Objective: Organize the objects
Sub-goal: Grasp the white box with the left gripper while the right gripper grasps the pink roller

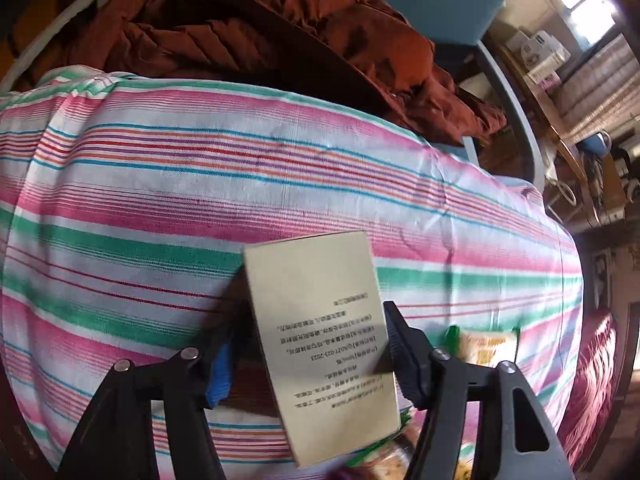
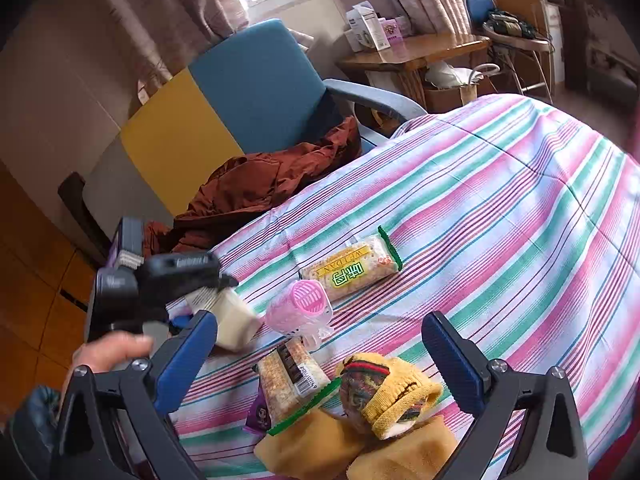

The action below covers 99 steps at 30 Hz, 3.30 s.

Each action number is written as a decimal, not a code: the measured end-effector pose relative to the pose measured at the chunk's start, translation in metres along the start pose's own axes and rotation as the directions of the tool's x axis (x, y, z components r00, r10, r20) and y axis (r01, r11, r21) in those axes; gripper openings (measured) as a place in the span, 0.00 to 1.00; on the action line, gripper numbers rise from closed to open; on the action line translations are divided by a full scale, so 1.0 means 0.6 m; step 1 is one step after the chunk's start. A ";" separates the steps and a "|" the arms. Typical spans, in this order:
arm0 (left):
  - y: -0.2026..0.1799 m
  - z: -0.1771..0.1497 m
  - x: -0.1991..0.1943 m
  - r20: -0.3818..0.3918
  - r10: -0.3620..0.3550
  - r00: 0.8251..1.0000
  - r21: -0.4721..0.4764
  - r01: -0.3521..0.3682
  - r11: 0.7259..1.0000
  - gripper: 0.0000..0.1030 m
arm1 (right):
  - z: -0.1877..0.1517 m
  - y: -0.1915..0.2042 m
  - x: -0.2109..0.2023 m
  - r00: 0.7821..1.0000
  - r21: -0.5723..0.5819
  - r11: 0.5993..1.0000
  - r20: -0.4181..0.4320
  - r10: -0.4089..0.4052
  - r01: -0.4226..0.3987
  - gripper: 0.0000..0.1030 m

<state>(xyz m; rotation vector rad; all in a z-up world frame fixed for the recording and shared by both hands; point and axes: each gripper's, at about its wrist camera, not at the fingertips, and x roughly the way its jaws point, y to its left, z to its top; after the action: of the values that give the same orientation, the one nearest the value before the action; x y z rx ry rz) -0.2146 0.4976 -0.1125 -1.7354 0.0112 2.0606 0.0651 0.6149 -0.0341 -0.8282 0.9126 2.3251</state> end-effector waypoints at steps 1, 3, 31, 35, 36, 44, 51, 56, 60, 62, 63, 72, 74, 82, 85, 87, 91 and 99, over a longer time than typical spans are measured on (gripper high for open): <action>0.005 -0.005 -0.003 0.009 -0.017 1.000 0.023 0.016 1.000 0.60 | 0.001 -0.001 0.000 1.000 -0.001 1.000 0.000 -0.004 0.004 1.00; 0.012 -0.018 -0.011 0.014 -0.032 0.999 0.068 0.031 0.997 0.53 | 0.003 -0.010 0.000 1.000 0.017 1.000 0.006 -0.007 0.006 1.00; 0.152 -0.254 -0.100 0.185 -0.068 0.980 0.268 0.016 0.963 0.50 | -0.025 0.080 0.058 0.993 -0.289 0.952 -0.033 -0.111 0.097 1.00; 0.155 -0.263 -0.103 0.195 -0.071 0.978 0.282 0.013 0.959 0.50 | -0.014 0.108 0.089 0.986 -0.346 0.932 -0.078 -0.144 0.108 1.00; 0.155 -0.264 -0.103 0.198 -0.069 0.978 0.287 0.010 0.958 0.50 | -0.013 0.115 0.103 0.981 -0.372 0.920 -0.097 -0.167 0.120 1.00; 0.158 -0.267 -0.102 0.212 -0.092 0.973 0.284 0.028 0.958 0.51 | -0.030 0.145 0.179 0.947 -0.497 0.834 -0.073 -0.314 0.238 0.93; 0.159 -0.272 -0.101 0.232 -0.089 0.969 0.284 0.020 0.959 0.51 | -0.032 0.125 0.203 0.951 -0.471 0.857 -0.109 -0.290 0.208 0.58; 0.159 -0.274 -0.100 0.241 -0.088 0.967 0.294 0.013 0.956 0.51 | -0.023 0.116 0.197 0.961 -0.434 0.884 -0.117 -0.250 0.177 0.48; 0.160 -0.276 -0.100 0.246 -0.090 0.965 0.301 0.012 0.954 0.51 | -0.017 0.114 0.189 0.971 -0.410 0.900 -0.115 -0.209 0.145 0.37; 0.158 -0.278 -0.100 0.251 -0.085 0.964 0.305 0.005 0.952 0.51 | -0.018 0.116 0.186 0.974 -0.413 0.901 -0.118 -0.194 0.130 0.37; 0.158 -0.279 -0.100 0.253 -0.084 0.964 0.307 0.002 0.952 0.51 | -0.019 0.117 0.187 0.974 -0.418 0.902 -0.130 -0.183 0.114 0.37; 0.158 -0.281 -0.099 0.260 -0.082 0.962 0.314 -0.004 0.949 0.52 | -0.011 0.087 0.189 0.968 -0.303 0.953 -0.247 -0.049 -0.029 0.48; 0.157 -0.281 -0.100 0.259 -0.084 0.962 0.311 -0.001 0.950 0.52 | -0.010 0.086 0.190 0.968 -0.301 0.953 -0.247 -0.047 -0.031 0.80; 0.163 -0.277 -0.101 0.246 -0.105 0.964 0.307 0.025 0.952 0.52 | -0.012 0.120 0.199 0.979 -0.436 0.894 -0.120 -0.167 0.099 0.91; 0.166 -0.276 -0.102 0.244 -0.117 0.963 0.305 0.038 0.952 0.52 | -0.004 0.125 0.205 0.977 -0.453 0.881 -0.084 -0.196 0.138 0.84; 0.166 -0.277 -0.102 0.246 -0.117 0.962 0.307 0.037 0.951 0.52 | -0.003 0.124 0.213 0.974 -0.460 0.878 -0.103 -0.202 0.133 0.41; 0.163 -0.277 -0.101 0.248 -0.109 0.963 0.305 0.030 0.952 0.52 | -0.009 0.129 0.211 0.974 -0.467 0.878 -0.127 -0.185 0.106 0.36; 0.165 -0.274 -0.108 0.246 -0.104 0.964 0.304 0.025 0.952 0.51 | 0.022 0.142 0.120 0.997 -0.354 0.935 -0.072 -0.011 -0.015 0.36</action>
<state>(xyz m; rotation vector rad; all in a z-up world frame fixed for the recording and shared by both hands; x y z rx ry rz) -0.0867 0.3405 -0.1131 -1.2627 0.1741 2.0968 -0.0433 0.5857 -0.0402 -1.0612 0.5232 2.5153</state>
